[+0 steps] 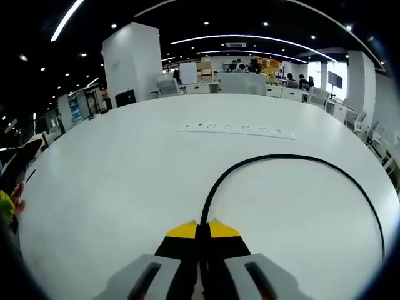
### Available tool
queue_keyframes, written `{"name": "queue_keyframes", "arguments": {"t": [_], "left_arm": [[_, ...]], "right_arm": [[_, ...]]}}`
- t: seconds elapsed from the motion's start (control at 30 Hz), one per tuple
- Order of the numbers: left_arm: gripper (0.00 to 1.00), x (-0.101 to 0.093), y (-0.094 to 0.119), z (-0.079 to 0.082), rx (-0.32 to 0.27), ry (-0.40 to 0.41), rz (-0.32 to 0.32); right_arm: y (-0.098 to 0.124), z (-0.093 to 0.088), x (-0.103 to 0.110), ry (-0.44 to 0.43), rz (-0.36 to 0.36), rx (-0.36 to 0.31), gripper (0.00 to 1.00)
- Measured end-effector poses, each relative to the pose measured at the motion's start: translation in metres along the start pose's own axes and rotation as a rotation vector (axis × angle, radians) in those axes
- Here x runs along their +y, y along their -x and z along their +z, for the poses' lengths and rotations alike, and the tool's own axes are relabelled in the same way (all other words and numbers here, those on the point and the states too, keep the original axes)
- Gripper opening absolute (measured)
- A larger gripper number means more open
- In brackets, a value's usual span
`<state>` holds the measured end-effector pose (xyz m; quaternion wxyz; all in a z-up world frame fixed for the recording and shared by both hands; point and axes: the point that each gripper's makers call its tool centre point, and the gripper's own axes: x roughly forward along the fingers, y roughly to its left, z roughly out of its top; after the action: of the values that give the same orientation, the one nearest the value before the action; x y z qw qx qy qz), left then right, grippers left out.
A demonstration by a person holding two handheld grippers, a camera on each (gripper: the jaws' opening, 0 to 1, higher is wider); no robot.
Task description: Find the data cable on the table. Grasp the USB connector end of the cable and insert it into the USB port on the table
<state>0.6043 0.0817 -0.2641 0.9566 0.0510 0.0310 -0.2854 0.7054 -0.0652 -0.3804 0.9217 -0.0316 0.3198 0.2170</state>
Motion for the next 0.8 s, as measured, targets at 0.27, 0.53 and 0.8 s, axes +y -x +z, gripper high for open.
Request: {"name": "queue_keyframes", "arguments": {"t": [0.27,0.53,0.8], "left_arm": [[0.74,-0.017,-0.009,-0.016,0.106,-0.107,-0.077],[0.75,-0.026,-0.018,-0.019,0.148,-0.159,-0.115],[0.73,-0.039,-0.027,-0.026,0.183,-0.176,-0.133]], "right_arm": [[0.000,0.006,-0.001,-0.052,0.025,-0.028,0.05],[0.000,0.013,-0.003,-0.103,0.054,-0.058,0.05],[0.005,0.030,-0.002,-0.187,0.089,-0.144,0.05]]}}
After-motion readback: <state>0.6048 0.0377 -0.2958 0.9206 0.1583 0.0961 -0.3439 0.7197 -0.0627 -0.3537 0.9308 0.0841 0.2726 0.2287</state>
